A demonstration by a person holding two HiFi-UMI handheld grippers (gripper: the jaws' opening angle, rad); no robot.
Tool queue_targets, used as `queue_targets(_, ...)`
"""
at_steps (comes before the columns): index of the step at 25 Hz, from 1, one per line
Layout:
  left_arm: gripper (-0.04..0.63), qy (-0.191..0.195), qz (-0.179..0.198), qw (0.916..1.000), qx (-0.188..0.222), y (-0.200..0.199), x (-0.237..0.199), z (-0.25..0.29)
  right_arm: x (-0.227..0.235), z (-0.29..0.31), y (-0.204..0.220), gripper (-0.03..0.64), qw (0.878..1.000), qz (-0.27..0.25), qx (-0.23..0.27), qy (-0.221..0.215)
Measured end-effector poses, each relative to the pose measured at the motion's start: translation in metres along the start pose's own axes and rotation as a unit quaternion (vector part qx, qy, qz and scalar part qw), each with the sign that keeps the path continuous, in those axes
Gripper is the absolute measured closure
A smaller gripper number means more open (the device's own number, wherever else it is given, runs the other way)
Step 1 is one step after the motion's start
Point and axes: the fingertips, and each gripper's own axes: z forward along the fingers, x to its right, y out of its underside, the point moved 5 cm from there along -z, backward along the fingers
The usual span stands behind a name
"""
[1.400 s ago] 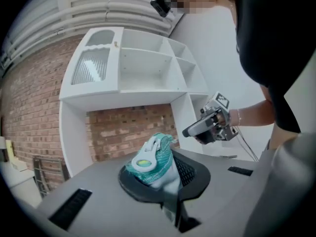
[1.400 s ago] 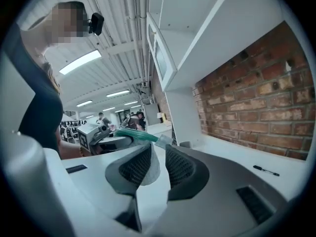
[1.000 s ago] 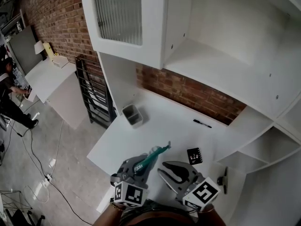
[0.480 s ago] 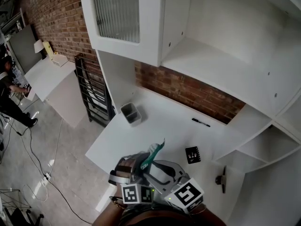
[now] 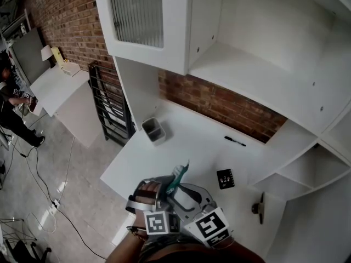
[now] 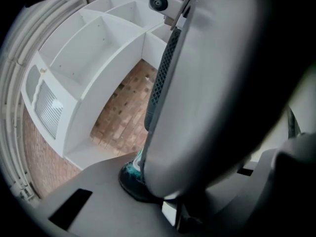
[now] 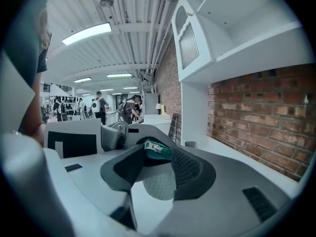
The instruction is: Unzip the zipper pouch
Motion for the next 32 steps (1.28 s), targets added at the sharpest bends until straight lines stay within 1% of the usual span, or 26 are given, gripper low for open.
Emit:
queue_targets(5,0.589,0.0,-0.019,0.9998,0.001,-0.001,0.001,-0.001,-0.001,-0.002,0.0,0.459,1.0,0.006,0.006,0.012)
queue_targets(8,0.589,0.004,-0.024,0.9997,0.001,-0.001,0.004,-0.002,-0.003,-0.004,0.0,0.48,1.0,0.017,0.012,0.004)
queue_targets(11,0.589,0.01,-0.024,0.9997,0.0,0.001,0.007,-0.001,-0.002,-0.007,0.002,0.502,1.0,0.013,0.016,0.004)
queue_targets(16,0.589,0.011,-0.027,0.9996,0.0,0.004,0.008,-0.001,0.002,-0.011,0.008,0.533,0.998,0.057,0.031,0.0)
queue_targets(18,0.589,0.011,-0.024,0.9997,0.001,0.004,0.008,-0.002,0.005,-0.012,0.009,0.588,0.997,0.072,0.029,0.0)
queue_targets(26,0.589,0.02,-0.025,0.9995,0.007,0.004,0.013,0.0,0.01,-0.012,0.015,0.597,0.989,0.14,0.046,-0.03)
queue_targets(28,0.591,0.019,-0.027,0.9994,0.008,0.004,0.011,0.0,0.011,-0.012,0.015,0.608,0.989,0.136,0.044,-0.036)
queue_targets(29,0.591,0.022,-0.034,0.9991,0.012,0.004,0.011,0.0,0.011,-0.012,0.014,0.609,0.99,0.128,0.041,-0.034)
queue_targets(32,0.592,0.035,-0.06,0.9974,0.022,0.001,0.013,0.001,0.012,-0.013,0.013,0.609,0.994,0.107,0.035,-0.014)
